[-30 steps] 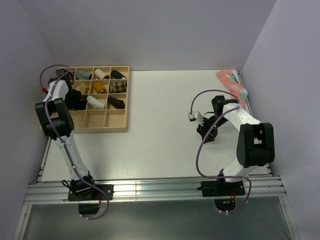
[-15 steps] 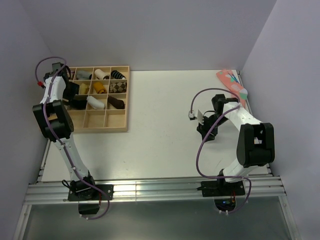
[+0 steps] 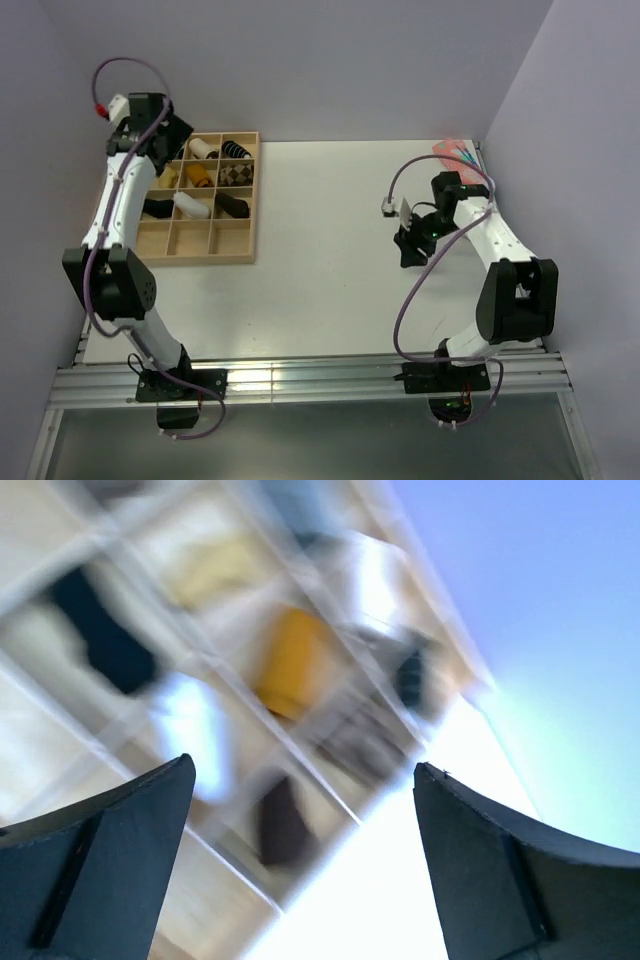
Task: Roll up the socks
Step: Place the sock in the storage box, then reset both arms
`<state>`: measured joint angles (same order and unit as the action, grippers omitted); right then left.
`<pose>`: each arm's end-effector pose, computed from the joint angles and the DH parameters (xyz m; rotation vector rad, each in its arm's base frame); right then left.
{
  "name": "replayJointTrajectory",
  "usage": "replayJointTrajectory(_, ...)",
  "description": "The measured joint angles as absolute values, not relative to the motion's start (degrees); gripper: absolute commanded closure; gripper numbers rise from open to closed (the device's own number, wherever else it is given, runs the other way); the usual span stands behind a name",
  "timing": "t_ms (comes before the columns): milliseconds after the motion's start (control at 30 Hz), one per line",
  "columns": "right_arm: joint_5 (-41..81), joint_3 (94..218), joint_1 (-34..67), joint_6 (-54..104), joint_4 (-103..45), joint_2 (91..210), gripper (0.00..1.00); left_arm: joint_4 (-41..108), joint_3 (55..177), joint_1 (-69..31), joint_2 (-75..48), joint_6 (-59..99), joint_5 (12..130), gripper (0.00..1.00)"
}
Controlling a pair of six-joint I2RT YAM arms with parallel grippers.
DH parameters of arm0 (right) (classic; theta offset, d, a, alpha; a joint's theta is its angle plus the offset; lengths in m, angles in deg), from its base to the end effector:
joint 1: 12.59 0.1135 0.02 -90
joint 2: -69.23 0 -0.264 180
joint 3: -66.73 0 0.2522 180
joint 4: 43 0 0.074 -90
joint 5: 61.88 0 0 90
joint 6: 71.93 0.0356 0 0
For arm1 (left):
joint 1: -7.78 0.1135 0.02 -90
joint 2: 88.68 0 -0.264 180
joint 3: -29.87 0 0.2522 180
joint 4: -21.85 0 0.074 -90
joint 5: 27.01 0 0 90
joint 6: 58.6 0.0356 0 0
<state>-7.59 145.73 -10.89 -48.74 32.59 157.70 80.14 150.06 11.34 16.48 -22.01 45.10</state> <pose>0.2698 0.0288 0.2334 -1.5273 2.1770 0.6602 0.4097 0.0364 0.3598 -1.2224 1.9280 -0.0897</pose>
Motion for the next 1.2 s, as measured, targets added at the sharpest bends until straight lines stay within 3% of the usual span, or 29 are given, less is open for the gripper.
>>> replayJointTrajectory(100, -9.16, 148.87, -11.46, -44.28, 32.06, 155.10, 0.37, 73.43, 144.86, 3.14, 8.09, -18.56, 45.03, 0.01)
replayJointTrajectory(133, -9.66, 149.73, -11.72, -42.82, 31.80, 154.29, 0.08, 71.79, 143.62, 0.38, 5.95, -17.51, 45.03, 0.01)
replayJointTrajectory(233, -11.35, 152.26, -13.19, -37.42, 30.20, 151.71, 0.02, 66.66, 140.69, -9.73, 1.23, -13.42, 43.57, 0.00)
replayJointTrajectory(467, -12.59, 153.22, -16.31, -25.26, 24.94, 145.61, 0.00, 55.44, 130.24, -29.95, -2.57, -5.64, 41.99, 0.01)
replayJointTrajectory(767, -12.53, 152.06, -17.89, -13.20, 15.49, 136.98, 0.00, 45.48, 117.83, -41.67, -2.75, -2.06, 42.17, 0.01)
replayJointTrajectory(1200, -13.23, 150.27, -17.89, -8.30, 11.62, 134.60, 0.00, 39.25, 115.86, -43.42, -2.82, -1.12, 43.63, 0.01)
